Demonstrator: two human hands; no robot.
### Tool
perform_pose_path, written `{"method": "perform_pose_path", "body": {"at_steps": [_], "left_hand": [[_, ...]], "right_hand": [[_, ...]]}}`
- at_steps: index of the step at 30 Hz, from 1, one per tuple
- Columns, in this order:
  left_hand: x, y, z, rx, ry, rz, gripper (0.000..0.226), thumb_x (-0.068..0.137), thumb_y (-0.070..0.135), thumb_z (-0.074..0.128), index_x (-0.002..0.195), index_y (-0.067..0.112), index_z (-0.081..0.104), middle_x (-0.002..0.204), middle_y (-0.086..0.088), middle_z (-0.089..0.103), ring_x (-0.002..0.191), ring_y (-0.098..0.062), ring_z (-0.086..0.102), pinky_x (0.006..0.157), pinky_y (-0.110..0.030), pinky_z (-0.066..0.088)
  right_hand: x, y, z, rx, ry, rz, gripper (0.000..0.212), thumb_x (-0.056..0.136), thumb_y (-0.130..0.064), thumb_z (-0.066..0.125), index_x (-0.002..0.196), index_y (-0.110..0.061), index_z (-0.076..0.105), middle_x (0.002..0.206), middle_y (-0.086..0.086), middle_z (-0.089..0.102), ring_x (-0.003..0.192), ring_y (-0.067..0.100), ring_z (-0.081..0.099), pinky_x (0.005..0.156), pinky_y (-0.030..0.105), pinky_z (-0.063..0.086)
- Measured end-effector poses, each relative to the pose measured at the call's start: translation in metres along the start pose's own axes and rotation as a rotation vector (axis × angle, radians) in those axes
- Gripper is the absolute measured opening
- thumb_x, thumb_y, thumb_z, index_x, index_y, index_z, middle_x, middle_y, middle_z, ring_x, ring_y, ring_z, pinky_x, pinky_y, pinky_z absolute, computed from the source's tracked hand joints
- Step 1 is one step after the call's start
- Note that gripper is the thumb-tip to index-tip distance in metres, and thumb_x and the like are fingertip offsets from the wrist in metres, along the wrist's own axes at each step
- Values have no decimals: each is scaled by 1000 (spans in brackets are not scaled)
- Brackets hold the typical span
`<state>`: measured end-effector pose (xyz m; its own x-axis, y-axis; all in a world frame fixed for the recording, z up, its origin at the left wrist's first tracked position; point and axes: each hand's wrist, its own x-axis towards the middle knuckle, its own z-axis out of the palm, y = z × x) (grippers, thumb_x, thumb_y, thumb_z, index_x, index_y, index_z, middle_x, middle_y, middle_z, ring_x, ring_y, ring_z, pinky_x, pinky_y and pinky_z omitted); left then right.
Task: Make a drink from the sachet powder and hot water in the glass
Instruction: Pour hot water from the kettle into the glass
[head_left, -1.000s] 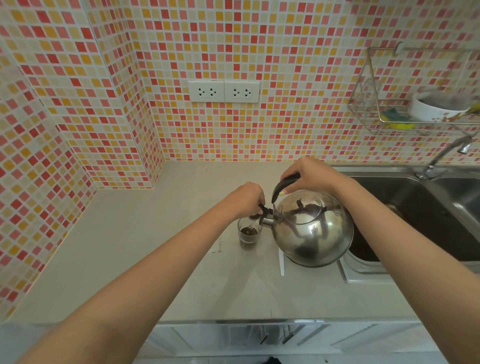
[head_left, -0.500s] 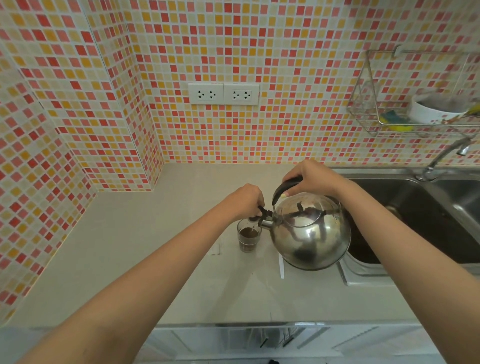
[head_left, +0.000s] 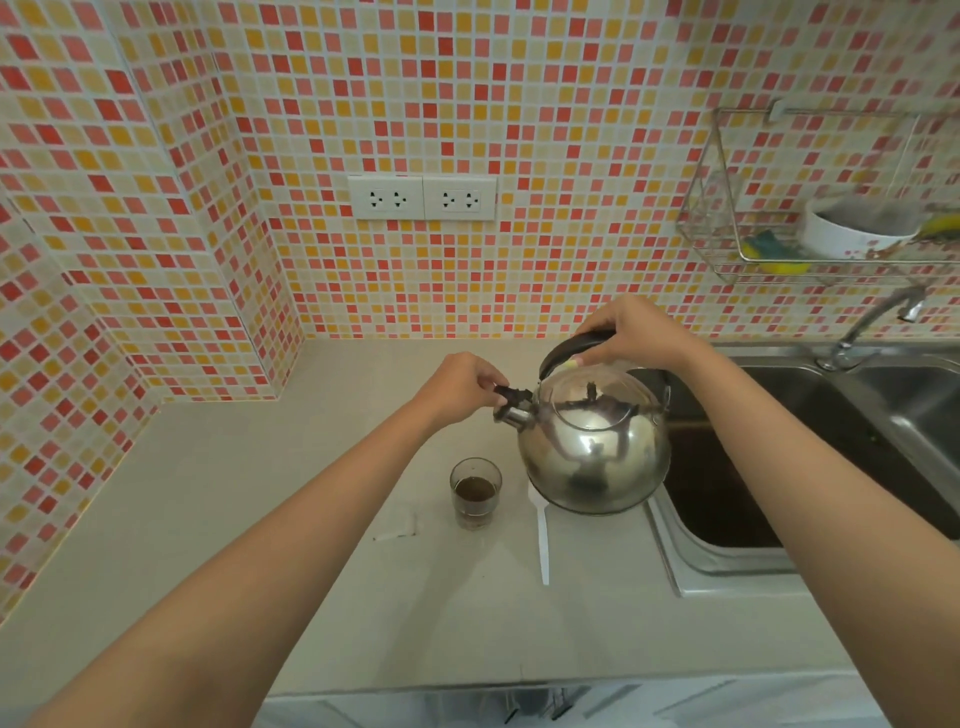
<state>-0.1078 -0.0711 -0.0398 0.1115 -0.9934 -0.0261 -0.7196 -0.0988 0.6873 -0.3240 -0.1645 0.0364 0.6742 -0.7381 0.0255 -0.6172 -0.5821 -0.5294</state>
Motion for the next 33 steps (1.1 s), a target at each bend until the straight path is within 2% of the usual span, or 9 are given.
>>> {"method": "perform_pose_path", "body": {"at_steps": [4, 8, 13, 16, 19, 22, 25, 27, 33], "left_hand": [[24, -1, 0, -98, 62, -71, 29, 82, 10, 73, 111, 10, 73, 79, 1, 63, 73, -11, 55, 72, -25, 42], [47, -6, 6, -120, 88, -145, 30, 82, 8, 72, 113, 7, 71, 90, -8, 68, 77, -14, 56, 75, -24, 43], [73, -15, 14, -121, 120, -222, 30, 86, 4, 67, 115, 4, 70, 109, -15, 69, 86, -19, 58, 80, -22, 43], [87, -19, 19, -109, 133, -257, 30, 87, 3, 64, 117, 3, 69, 116, -16, 67, 99, -25, 61, 83, -21, 43], [99, -23, 22, -90, 135, -289, 30, 88, 3, 63, 118, 4, 68, 115, -16, 67, 86, -19, 57, 79, -20, 44], [109, -26, 23, -85, 139, -316, 30, 88, 3, 63, 118, 4, 68, 115, -17, 68, 83, -17, 55, 78, -20, 44], [116, -25, 25, -83, 138, -329, 30, 88, 3, 63, 118, 3, 67, 117, -17, 67, 84, -20, 58, 77, -20, 45], [120, -23, 27, -84, 140, -321, 30, 89, 2, 62, 118, 2, 67, 119, -17, 66, 94, -25, 62, 79, -21, 45], [127, -20, 32, -81, 150, -323, 31, 90, 1, 60, 119, 3, 67, 125, -16, 64, 107, -29, 63, 81, -21, 45]], "right_hand": [[20, 18, 0, 14, 37, 33, 18, 75, -16, 78, 93, -15, 77, 83, 5, 74, 75, 16, 65, 68, 27, 53], [41, 38, 12, 58, 71, 62, 19, 75, -12, 78, 93, -13, 77, 81, 5, 73, 68, 11, 61, 63, 18, 47], [70, 62, 28, 104, 89, 99, 26, 76, -6, 76, 101, -10, 74, 88, 6, 71, 78, 13, 59, 66, 13, 43], [84, 72, 36, 123, 88, 111, 30, 76, -7, 76, 106, -10, 73, 94, 5, 72, 83, 13, 61, 71, 17, 45], [95, 77, 39, 148, 70, 108, 30, 76, -4, 75, 105, -9, 73, 95, 8, 73, 87, 18, 64, 78, 25, 49], [104, 83, 39, 180, 57, 122, 31, 75, -2, 76, 106, -9, 73, 96, 10, 73, 91, 23, 65, 85, 32, 50], [109, 88, 39, 184, 51, 121, 29, 76, -3, 76, 104, -9, 74, 96, 12, 73, 91, 25, 65, 84, 33, 49], [112, 92, 38, 194, 57, 125, 30, 75, -2, 75, 105, -8, 74, 98, 12, 73, 91, 24, 63, 84, 33, 49], [121, 102, 38, 182, 56, 165, 37, 75, -1, 75, 111, -9, 71, 101, 5, 70, 81, 10, 57, 81, 24, 41]]}}
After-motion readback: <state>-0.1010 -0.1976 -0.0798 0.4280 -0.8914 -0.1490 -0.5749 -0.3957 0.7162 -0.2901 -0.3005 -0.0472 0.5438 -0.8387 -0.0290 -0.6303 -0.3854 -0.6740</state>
